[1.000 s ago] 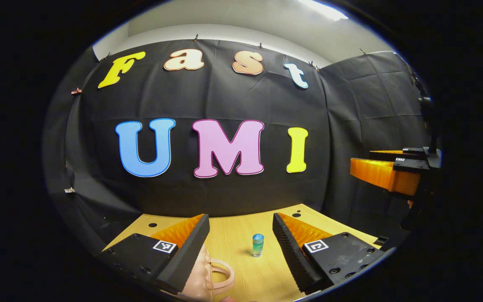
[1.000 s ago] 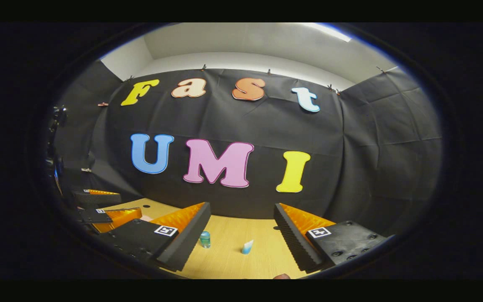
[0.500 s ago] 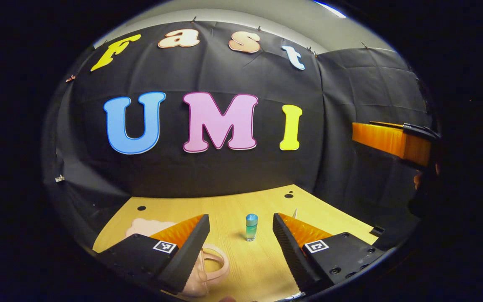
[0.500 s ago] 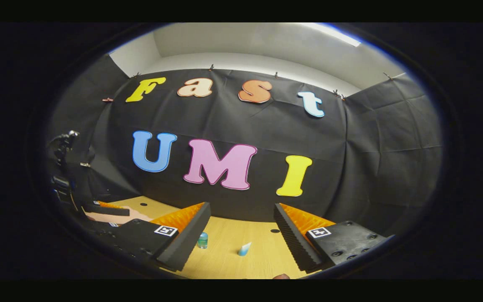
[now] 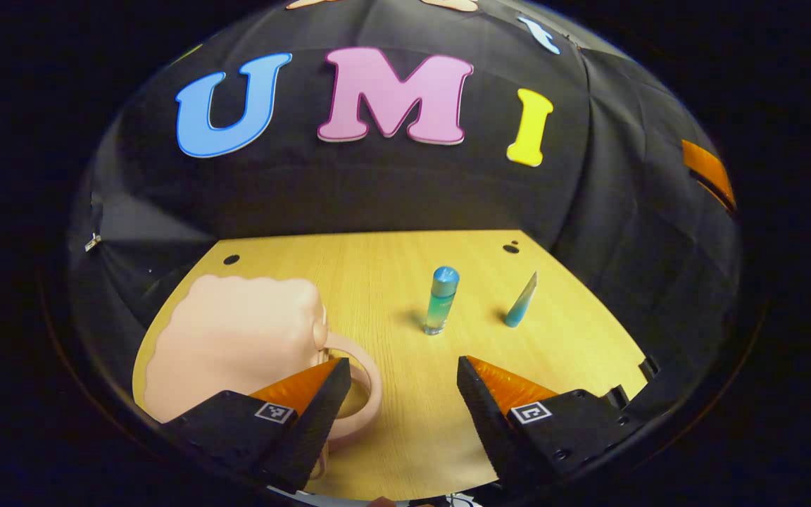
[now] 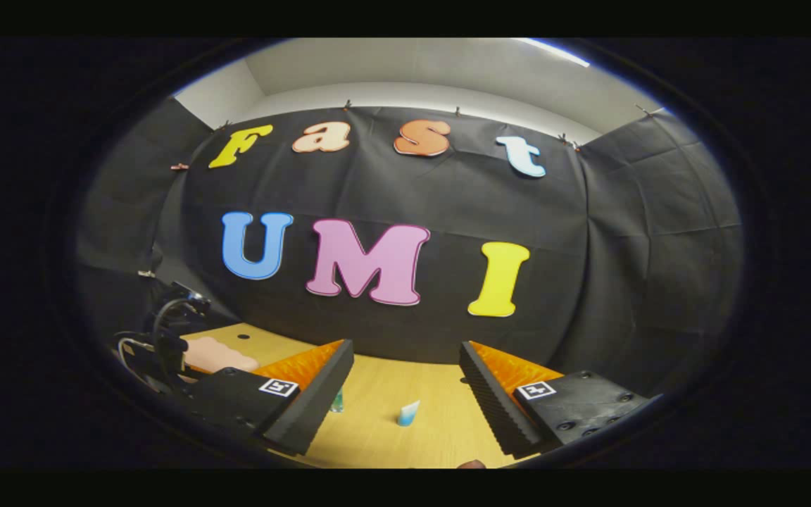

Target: First open the suitcase, pack the skin care products into it, and then close the suitcase.

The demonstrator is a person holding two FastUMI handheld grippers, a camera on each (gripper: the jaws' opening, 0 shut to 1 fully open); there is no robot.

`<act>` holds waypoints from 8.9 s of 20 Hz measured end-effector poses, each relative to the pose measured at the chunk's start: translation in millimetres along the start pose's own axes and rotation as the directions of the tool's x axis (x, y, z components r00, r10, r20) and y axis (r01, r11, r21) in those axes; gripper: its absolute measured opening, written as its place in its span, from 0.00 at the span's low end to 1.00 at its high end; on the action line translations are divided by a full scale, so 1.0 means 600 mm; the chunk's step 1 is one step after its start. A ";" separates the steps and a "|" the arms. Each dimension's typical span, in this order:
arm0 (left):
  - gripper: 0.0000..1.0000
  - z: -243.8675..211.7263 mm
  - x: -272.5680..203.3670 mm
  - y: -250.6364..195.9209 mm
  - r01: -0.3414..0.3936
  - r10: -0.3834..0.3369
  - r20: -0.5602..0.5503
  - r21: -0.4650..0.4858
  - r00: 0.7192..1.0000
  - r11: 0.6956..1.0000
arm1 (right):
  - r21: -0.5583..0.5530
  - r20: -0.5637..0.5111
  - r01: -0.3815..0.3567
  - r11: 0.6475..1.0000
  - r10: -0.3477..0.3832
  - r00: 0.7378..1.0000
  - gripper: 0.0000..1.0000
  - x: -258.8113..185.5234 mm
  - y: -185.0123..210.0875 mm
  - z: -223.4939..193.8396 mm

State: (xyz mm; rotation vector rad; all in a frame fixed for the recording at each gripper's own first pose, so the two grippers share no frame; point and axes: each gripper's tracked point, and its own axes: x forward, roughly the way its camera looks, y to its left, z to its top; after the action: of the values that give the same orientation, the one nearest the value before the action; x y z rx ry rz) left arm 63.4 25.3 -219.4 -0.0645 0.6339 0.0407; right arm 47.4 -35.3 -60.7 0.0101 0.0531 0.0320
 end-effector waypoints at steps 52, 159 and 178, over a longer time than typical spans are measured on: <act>0.10 0.073 -0.183 0.859 -0.444 0.438 -0.102 -0.048 0.893 0.895 | 0.084 -0.136 -0.012 0.996 0.024 0.990 0.96 0.110 0.132 -0.042; 0.39 -0.217 0.088 0.310 0.071 -0.062 -0.724 -0.019 0.687 0.997 | 0.249 -0.512 -0.133 0.959 0.247 0.823 0.32 0.032 0.340 -0.301; 0.66 -0.061 0.018 0.301 0.131 -0.182 -0.265 -0.198 0.947 0.971 | 0.320 -0.593 -0.320 0.892 0.452 0.666 0.32 0.008 0.509 -0.335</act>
State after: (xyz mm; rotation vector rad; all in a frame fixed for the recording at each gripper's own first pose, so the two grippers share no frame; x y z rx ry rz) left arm 39.8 202.9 -263.8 -0.2988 0.9081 -0.0680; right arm 31.7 272.0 -258.4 0.2056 0.7742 0.4688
